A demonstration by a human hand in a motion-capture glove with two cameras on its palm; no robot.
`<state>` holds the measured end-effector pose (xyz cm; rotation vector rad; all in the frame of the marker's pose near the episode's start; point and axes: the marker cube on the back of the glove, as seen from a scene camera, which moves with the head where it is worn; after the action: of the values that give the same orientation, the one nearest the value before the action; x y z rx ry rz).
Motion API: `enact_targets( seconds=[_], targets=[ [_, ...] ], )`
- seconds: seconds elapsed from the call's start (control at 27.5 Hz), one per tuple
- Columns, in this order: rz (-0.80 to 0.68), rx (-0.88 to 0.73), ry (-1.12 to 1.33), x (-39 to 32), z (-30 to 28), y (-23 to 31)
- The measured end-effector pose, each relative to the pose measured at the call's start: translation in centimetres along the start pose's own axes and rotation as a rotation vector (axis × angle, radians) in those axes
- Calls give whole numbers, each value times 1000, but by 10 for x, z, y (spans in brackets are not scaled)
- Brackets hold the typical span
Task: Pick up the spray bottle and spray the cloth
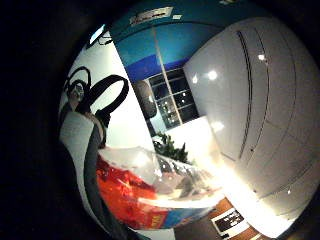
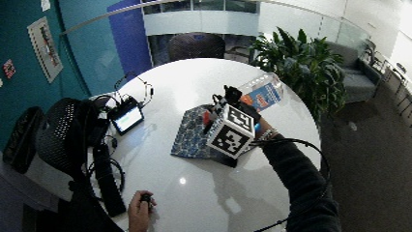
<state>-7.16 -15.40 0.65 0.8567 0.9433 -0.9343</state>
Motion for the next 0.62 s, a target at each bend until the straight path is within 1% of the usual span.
enact_targets(
  seconds=[0.11, 0.25, 0.36, 0.51, 0.62],
  targets=[
    [53, -14, -22, 2, 0, -3],
    [193, -15, -78, 10, -7, -18],
    [350, -7, -154, 19, -16, -32],
    [610, 17, -353, 28, -33, -50],
    [743, 48, -491, 24, -45, -65]
  ],
)
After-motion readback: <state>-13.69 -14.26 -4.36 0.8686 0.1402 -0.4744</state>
